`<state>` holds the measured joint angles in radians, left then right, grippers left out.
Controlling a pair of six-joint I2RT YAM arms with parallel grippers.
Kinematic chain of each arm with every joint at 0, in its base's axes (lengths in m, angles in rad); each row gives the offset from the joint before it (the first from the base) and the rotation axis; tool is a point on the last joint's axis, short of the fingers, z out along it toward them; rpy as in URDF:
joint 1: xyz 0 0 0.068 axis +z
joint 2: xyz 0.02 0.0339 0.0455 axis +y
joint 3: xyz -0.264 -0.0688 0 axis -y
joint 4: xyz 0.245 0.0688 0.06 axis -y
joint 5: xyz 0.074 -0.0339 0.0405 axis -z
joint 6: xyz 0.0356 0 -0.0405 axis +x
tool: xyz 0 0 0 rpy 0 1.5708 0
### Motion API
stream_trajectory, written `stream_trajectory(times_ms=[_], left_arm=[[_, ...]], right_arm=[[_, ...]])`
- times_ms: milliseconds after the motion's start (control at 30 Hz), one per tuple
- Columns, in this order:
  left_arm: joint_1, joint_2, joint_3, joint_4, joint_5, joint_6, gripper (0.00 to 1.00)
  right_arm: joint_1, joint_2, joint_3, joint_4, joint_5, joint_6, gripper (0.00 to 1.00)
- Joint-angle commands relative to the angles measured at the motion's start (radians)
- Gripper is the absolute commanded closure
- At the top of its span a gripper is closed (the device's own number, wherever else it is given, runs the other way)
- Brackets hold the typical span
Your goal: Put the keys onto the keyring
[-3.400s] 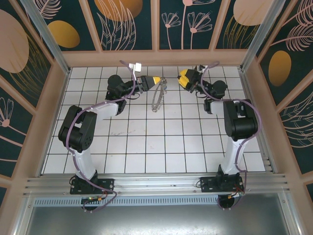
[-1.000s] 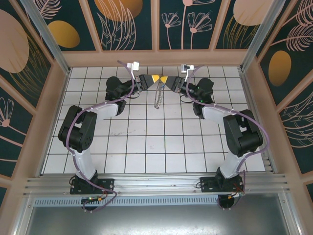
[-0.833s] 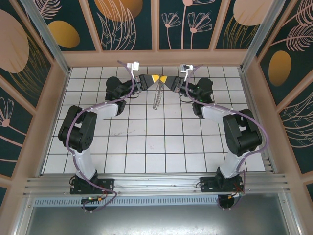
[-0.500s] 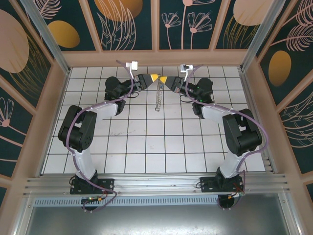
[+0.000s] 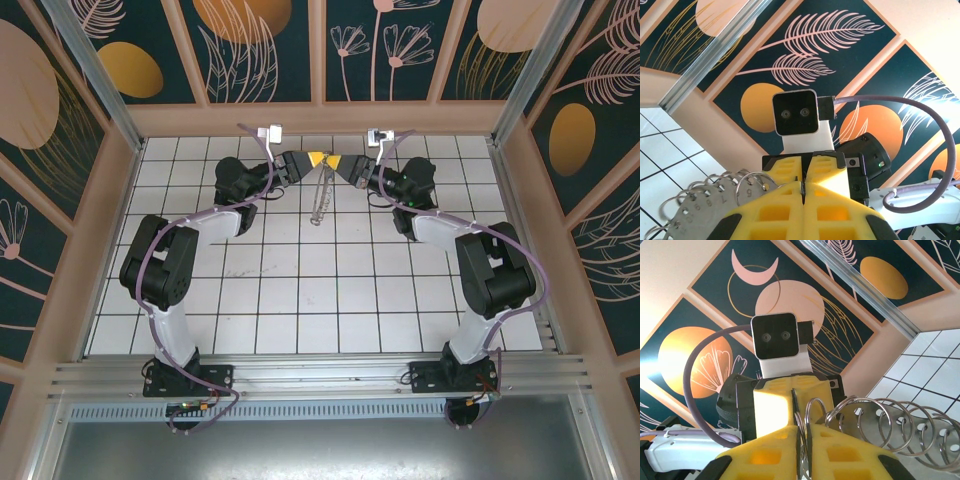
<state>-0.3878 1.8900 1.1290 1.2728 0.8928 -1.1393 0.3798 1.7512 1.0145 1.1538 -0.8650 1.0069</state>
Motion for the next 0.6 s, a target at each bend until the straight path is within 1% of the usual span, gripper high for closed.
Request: stream_trajectory(times_ms=[0, 100, 133, 167, 300, 400, 467, 567], left_arm=[[-0.011, 0.012, 0.008, 0.045, 0.021, -0.009, 1.00], [-0.013, 0.013, 0.006, 0.044, 0.023, -0.009, 1.00], [-0.013, 0.012, 0.006, 0.043, 0.025, -0.007, 1.00], [-0.013, 0.014, 0.006, 0.041, 0.025, -0.007, 1.00], [-0.012, 0.014, 0.014, 0.035, 0.034, -0.005, 1.00], [-0.007, 0.002, 0.034, -0.044, 0.040, 0.039, 1.00], [0.005, -0.021, 0.047, -0.136, 0.039, 0.106, 0.89], [0.030, -0.060, 0.065, -0.296, 0.039, 0.248, 0.80]], right_arm=[[0.015, -0.012, 0.040, 0.050, -0.020, -0.013, 0.86], [0.015, -0.015, 0.044, 0.047, -0.025, -0.014, 0.94], [0.015, -0.017, 0.045, 0.041, -0.025, -0.019, 0.98], [0.014, -0.017, 0.047, 0.036, -0.027, -0.022, 1.00], [0.007, -0.031, 0.051, -0.028, -0.036, -0.065, 1.00], [-0.008, -0.057, 0.052, -0.137, -0.055, -0.144, 1.00], [-0.023, -0.077, 0.066, -0.244, -0.087, -0.233, 1.00], [-0.050, -0.099, 0.118, -0.496, -0.149, -0.441, 1.00]])
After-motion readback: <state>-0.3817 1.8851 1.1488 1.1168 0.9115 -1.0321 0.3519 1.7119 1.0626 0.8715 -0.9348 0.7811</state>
